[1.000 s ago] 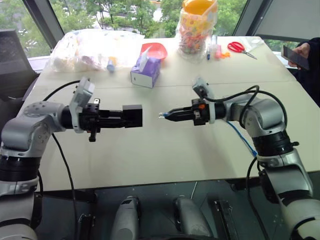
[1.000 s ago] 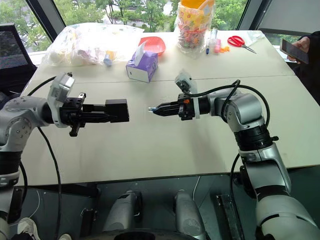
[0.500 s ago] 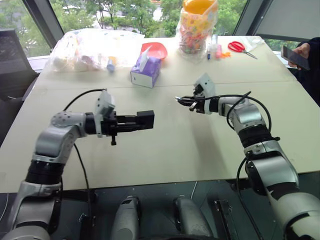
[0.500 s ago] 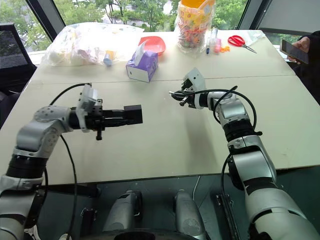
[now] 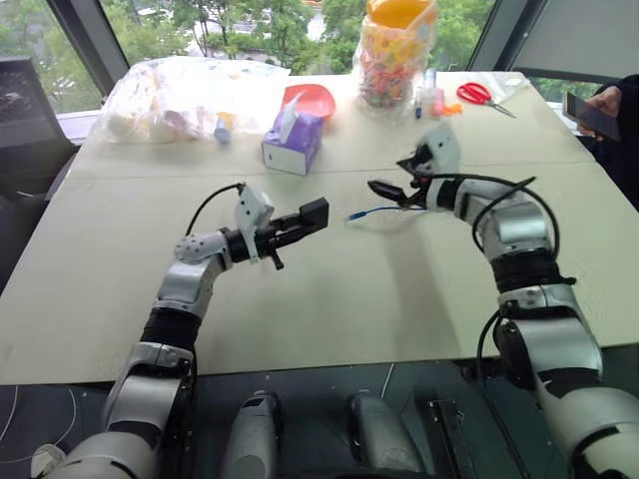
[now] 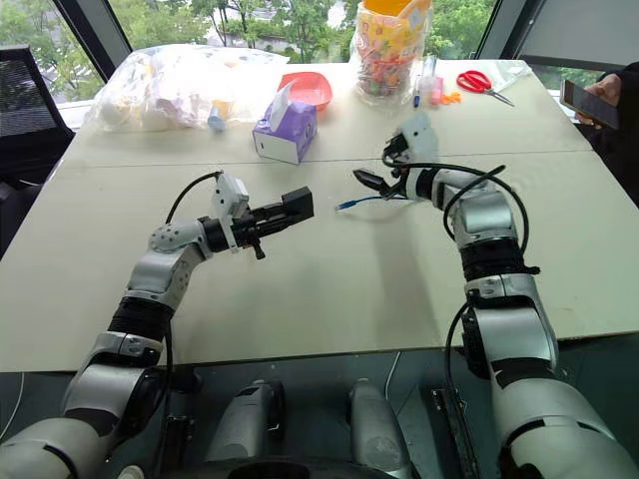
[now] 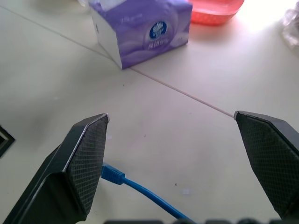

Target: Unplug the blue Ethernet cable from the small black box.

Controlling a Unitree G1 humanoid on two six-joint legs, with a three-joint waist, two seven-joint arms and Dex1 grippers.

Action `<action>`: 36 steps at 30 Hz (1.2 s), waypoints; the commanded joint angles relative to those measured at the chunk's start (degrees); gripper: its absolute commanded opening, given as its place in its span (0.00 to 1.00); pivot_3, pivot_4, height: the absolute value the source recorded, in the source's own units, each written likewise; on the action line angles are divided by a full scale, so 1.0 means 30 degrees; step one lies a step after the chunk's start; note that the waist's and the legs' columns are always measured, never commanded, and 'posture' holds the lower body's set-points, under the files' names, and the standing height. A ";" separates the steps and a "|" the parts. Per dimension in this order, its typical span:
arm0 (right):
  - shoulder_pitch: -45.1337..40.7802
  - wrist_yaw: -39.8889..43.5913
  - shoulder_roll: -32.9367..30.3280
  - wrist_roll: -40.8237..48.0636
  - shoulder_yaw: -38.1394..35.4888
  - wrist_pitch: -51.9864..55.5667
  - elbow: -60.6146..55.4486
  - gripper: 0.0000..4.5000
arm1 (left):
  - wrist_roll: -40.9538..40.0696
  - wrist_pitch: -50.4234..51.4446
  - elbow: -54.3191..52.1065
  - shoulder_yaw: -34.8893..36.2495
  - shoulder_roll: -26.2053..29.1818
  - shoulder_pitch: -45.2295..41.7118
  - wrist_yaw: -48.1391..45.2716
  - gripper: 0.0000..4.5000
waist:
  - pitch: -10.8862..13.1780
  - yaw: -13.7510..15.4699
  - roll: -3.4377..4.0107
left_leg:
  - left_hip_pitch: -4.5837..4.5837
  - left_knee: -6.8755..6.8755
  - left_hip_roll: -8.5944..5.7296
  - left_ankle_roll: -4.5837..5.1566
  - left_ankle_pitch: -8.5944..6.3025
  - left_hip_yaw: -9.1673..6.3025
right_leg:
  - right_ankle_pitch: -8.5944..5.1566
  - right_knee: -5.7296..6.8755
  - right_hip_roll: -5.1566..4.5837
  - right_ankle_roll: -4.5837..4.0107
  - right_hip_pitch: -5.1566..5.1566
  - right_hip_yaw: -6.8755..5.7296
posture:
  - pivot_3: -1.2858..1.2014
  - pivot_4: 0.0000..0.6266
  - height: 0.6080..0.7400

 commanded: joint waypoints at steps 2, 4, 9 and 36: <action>0.1534 -0.0419 -0.0394 0.0846 -0.0884 0.1893 -0.3670 1.00 | 0.0613 -0.1682 0.0809 -0.0042 -0.0364 -0.0308 0.0189 0.11 | 0.0000 0.0002 0.0000 | 0.0001 0.0002 0.0000 0.0000 0.0000 0.0000 | 0.0000 0.0000 0.0001 0.0000 0.0000 -0.0001 | 0.52 0.24 0.96; 0.2524 -0.0548 -0.0457 0.1000 -0.0862 0.2507 -0.5048 1.00 | 0.0675 -0.1618 0.1388 0.0055 -0.0669 -0.0305 0.0460 0.11 | -0.0001 -0.0032 0.0001 | 0.0002 0.0011 0.0000 0.0001 0.0000 0.0002 | 0.0000 0.0000 0.0000 -0.0001 0.0000 0.0001 | 0.52 0.24 0.96; 0.3548 -0.0776 -0.0538 0.1067 -0.0702 0.3267 -0.6882 1.00 | 0.1186 -0.1467 0.2782 -0.0068 -0.0606 -0.0232 0.0276 0.11 | -0.0001 -0.0129 0.0002 | 0.0004 0.0019 0.0000 0.0001 0.0000 0.0000 | 0.0000 0.0001 0.0003 0.0000 0.0002 0.0001 | 0.52 0.24 0.96; 0.8636 0.1160 -0.3253 0.5469 -0.1725 0.7062 -1.5032 1.00 | -0.5361 1.0440 -1.1526 0.3809 0.5353 0.5367 0.0174 0.99 | -0.0006 -0.0095 0.0000 | 0.0042 0.0036 0.0010 0.0004 -0.0003 -0.0006 | -0.0049 -0.0032 -0.0015 -0.0089 0.0059 0.0002 | 0.52 0.24 0.96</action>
